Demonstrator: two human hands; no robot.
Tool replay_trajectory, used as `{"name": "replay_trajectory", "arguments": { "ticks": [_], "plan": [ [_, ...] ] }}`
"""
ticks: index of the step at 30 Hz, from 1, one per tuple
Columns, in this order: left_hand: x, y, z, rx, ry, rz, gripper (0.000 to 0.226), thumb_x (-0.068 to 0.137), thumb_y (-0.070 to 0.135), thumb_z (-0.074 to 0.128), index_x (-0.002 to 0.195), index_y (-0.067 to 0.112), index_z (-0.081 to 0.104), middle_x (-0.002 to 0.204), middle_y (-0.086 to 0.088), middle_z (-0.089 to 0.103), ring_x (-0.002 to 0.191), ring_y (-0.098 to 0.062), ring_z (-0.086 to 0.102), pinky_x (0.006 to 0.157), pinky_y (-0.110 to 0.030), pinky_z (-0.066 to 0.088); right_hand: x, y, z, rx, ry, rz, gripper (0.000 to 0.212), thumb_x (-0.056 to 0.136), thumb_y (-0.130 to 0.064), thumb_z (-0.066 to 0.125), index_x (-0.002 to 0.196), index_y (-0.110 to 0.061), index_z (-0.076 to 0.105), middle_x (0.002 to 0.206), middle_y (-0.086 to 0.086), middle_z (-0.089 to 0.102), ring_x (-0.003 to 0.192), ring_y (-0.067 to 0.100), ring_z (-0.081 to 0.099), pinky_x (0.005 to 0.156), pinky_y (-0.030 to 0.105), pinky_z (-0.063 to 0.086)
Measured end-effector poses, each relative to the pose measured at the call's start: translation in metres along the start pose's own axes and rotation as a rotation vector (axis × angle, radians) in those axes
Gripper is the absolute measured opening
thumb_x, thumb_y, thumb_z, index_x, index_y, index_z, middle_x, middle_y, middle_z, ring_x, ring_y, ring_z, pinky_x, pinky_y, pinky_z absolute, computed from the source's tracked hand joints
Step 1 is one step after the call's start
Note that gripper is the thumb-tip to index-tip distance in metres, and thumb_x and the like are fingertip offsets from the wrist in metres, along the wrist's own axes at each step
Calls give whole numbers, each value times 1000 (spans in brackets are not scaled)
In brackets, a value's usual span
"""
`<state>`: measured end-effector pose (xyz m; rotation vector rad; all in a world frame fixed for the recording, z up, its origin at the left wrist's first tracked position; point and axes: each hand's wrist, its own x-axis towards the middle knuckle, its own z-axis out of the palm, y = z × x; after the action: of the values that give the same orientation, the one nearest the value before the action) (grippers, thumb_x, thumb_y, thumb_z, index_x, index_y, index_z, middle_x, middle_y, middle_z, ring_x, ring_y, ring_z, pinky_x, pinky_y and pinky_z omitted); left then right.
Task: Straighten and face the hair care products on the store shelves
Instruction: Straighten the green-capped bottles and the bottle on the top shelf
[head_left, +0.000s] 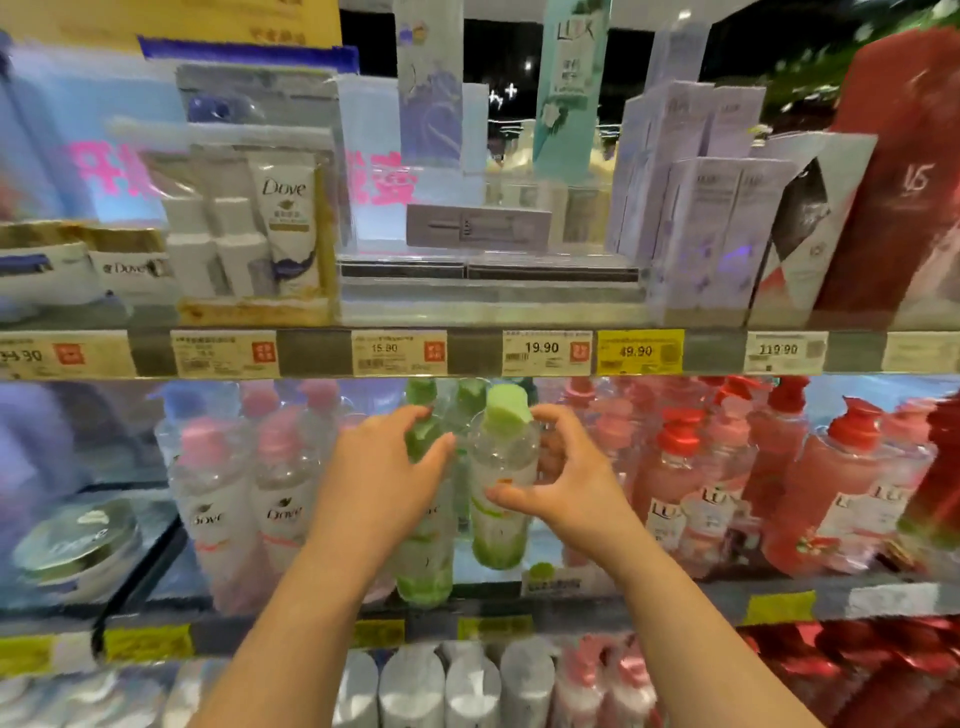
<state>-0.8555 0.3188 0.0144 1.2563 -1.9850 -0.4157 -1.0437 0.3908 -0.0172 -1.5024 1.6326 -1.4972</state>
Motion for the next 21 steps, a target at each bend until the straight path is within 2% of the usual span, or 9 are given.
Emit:
{"name": "replay_trajectory", "arguments": {
  "ticks": [2, 4, 7, 10, 12, 15, 18, 19, 21],
  "plan": [
    [-1, 4, 0, 42, 12, -13, 45, 89, 49, 63, 130, 30, 63, 129, 2, 66, 117, -19, 59, 92, -30, 43, 5, 8, 5, 13, -27, 23, 70, 50, -45, 91, 101, -67, 49, 103, -32, 68, 99, -7, 66, 74, 12, 54],
    [-1, 7, -1, 63, -1, -28, 45, 90, 49, 62, 131, 30, 62, 128, 3, 66, 106, -21, 65, 91, -31, 45, 10, 16, 12, 12, -47, 44, 71, 50, -46, 90, 102, -70, 47, 102, -31, 69, 98, -9, 66, 73, 12, 54],
    [-2, 11, -5, 68, -31, -57, 46, 91, 51, 60, 132, 31, 60, 127, 5, 65, 86, -21, 71, 89, -37, 54, 17, 27, 18, 21, -61, 90, 77, 49, -46, 89, 114, -56, 48, 103, -18, 74, 94, -1, 71, 79, 24, 59],
    [-2, 14, -7, 80, -28, -61, 45, 92, 50, 59, 132, 31, 60, 127, 6, 65, 85, -20, 71, 87, -39, 54, 20, 35, 21, 17, -91, 138, 82, 49, -48, 89, 121, -44, 48, 102, -12, 76, 91, 3, 73, 81, 33, 62],
    [-2, 15, -7, 74, -16, -59, 43, 92, 49, 59, 130, 30, 61, 125, 5, 66, 84, -20, 71, 86, -39, 55, 19, 39, 22, 9, -98, 153, 84, 50, -51, 88, 123, -41, 47, 105, -10, 76, 93, 4, 73, 85, 37, 61],
    [-3, 14, -7, 51, -12, -58, 42, 92, 48, 60, 130, 30, 62, 127, 5, 65, 84, -19, 72, 83, -40, 57, 17, 40, 23, -35, -95, 153, 85, 51, -57, 86, 125, -44, 44, 110, -14, 72, 98, 2, 70, 85, 32, 60],
    [-2, 12, -9, 42, -17, -45, 43, 91, 48, 60, 130, 31, 62, 128, 7, 65, 83, -16, 72, 75, -37, 58, 14, 38, 24, -71, -94, 144, 80, 54, -60, 83, 121, -49, 41, 105, -23, 69, 91, -10, 67, 75, 16, 55],
    [-2, 11, -10, 43, -20, -37, 43, 91, 48, 60, 130, 31, 62, 127, 7, 65, 82, -15, 72, 68, -33, 57, 12, 37, 24, -78, -92, 143, 78, 54, -59, 83, 120, -50, 41, 103, -24, 68, 89, -12, 66, 74, 15, 54],
    [-1, 9, -12, 43, -33, -22, 44, 91, 48, 61, 131, 30, 62, 127, 8, 65, 84, -14, 71, 62, -30, 55, 10, 36, 26, -92, -83, 147, 77, 56, -57, 85, 118, -51, 40, 105, -23, 68, 92, -9, 66, 80, 20, 56]
  ]
}}
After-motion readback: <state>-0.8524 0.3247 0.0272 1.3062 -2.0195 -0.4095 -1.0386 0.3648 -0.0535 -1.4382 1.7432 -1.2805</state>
